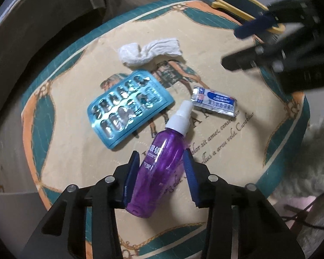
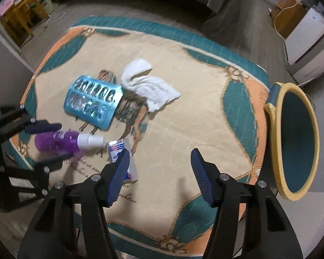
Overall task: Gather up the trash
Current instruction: 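Grasp the purple spray bottle with the left tool while the right tool grasps the small COLTALIN box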
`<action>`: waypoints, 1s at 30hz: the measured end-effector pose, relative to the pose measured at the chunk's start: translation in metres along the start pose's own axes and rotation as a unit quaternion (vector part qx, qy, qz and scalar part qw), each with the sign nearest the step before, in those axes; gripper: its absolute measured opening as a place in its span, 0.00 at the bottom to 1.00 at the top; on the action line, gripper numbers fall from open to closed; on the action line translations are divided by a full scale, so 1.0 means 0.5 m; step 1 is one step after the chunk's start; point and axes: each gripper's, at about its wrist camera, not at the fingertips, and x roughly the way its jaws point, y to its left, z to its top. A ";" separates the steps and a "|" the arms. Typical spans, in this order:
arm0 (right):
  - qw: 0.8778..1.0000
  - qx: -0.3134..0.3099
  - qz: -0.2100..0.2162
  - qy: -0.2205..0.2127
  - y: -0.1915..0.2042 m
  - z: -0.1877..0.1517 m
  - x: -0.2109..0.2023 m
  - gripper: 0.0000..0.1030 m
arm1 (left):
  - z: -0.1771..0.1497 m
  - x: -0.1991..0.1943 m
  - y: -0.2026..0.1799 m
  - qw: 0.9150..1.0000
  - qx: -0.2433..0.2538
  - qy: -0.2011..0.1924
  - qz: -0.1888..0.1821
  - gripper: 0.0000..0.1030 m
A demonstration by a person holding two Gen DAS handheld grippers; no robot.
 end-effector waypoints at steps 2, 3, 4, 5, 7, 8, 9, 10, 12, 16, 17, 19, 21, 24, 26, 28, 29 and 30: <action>1.000 0.000 0.005 0.006 0.008 -0.005 0.006 0.50 | -0.002 0.000 0.004 1.000 -0.004 0.001 0.004 0.41; 1.000 -0.002 0.008 0.008 0.011 -0.007 0.010 0.48 | -0.002 0.000 0.005 1.000 -0.006 0.001 0.003 0.41; 1.000 -0.005 0.012 0.010 0.016 -0.009 0.013 0.48 | -0.002 0.000 0.006 1.000 -0.008 0.002 0.003 0.41; 1.000 -0.008 0.013 0.013 0.020 -0.010 0.017 0.46 | -0.001 0.000 0.008 1.000 -0.011 0.002 0.004 0.41; 1.000 -0.011 0.019 0.021 0.030 -0.015 0.028 0.45 | -0.002 -0.001 0.014 1.000 -0.018 0.002 0.004 0.41; 0.999 -0.012 0.023 0.025 0.034 -0.017 0.032 0.45 | 0.003 0.003 0.018 1.000 -0.022 0.003 0.004 0.41; 0.999 -0.016 0.026 0.028 0.039 -0.020 0.037 0.45 | 0.003 0.004 0.024 1.000 -0.029 0.003 0.005 0.41; 0.999 -0.018 0.029 0.029 0.043 -0.021 0.041 0.45 | 0.003 0.004 0.029 0.999 -0.032 0.004 0.006 0.41; 0.999 -0.016 0.037 0.035 0.047 -0.021 0.050 0.45 | -0.001 0.001 0.036 0.999 -0.039 0.006 0.008 0.41; 0.998 -0.010 0.044 0.046 0.052 -0.019 0.071 0.45 | -0.008 0.007 0.046 0.999 -0.046 0.017 0.016 0.40; 0.998 -0.010 0.045 0.048 0.053 -0.019 0.076 0.44 | -0.009 0.011 0.048 0.999 -0.047 0.021 0.018 0.39; 0.998 -0.012 0.044 0.051 0.055 -0.018 0.084 0.42 | -0.010 0.016 0.048 0.998 -0.049 0.025 0.019 0.38; 0.998 -0.016 0.040 0.054 0.057 -0.016 0.094 0.40 | -0.011 0.022 0.055 0.998 -0.051 0.029 0.019 0.38; 0.998 -0.026 0.035 0.053 0.062 -0.017 0.098 0.37 | -0.011 0.031 0.057 0.998 -0.048 0.036 0.022 0.37; 0.997 -0.035 0.037 0.050 0.070 -0.017 0.098 0.32 | -0.010 0.035 0.056 0.998 -0.045 0.037 0.024 0.37; 0.997 -0.042 0.035 0.051 0.075 -0.018 0.096 0.29 | -0.007 0.035 0.054 0.998 -0.045 0.036 0.024 0.36; 0.997 -0.042 0.037 0.050 0.075 -0.018 0.093 0.25 | -0.003 0.036 0.051 0.998 -0.045 0.035 0.022 0.36; 0.997 -0.039 0.040 0.049 0.076 -0.015 0.089 0.22 | -0.001 0.035 0.047 0.998 -0.045 0.032 0.022 0.36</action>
